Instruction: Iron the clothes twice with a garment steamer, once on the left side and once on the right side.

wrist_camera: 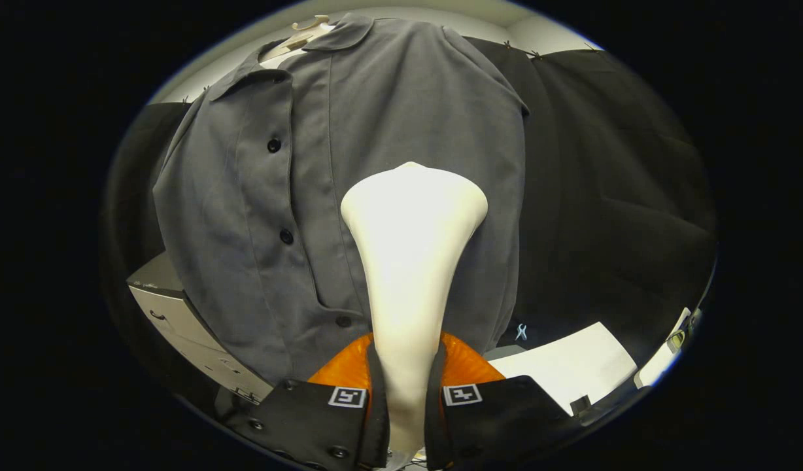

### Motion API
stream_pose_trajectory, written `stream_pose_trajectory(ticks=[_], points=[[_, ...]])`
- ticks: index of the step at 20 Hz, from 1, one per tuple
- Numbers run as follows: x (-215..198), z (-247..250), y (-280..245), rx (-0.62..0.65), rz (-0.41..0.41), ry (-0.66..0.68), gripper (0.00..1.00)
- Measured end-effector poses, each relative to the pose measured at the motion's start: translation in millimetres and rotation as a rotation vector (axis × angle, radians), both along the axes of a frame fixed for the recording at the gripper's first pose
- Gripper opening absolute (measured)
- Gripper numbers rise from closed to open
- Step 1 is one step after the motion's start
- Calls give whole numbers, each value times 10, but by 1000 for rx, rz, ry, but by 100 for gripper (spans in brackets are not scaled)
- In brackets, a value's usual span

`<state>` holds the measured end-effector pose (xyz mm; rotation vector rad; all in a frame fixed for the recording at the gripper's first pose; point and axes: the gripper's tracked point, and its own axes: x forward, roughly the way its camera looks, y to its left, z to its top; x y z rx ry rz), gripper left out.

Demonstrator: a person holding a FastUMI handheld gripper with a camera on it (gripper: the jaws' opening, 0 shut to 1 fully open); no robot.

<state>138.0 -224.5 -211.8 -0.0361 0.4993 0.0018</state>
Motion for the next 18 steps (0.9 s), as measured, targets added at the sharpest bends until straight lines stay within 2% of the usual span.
stream_pose_trajectory(ticks=[18], points=[[-491,-1148,-246,19,-21,176,29]])
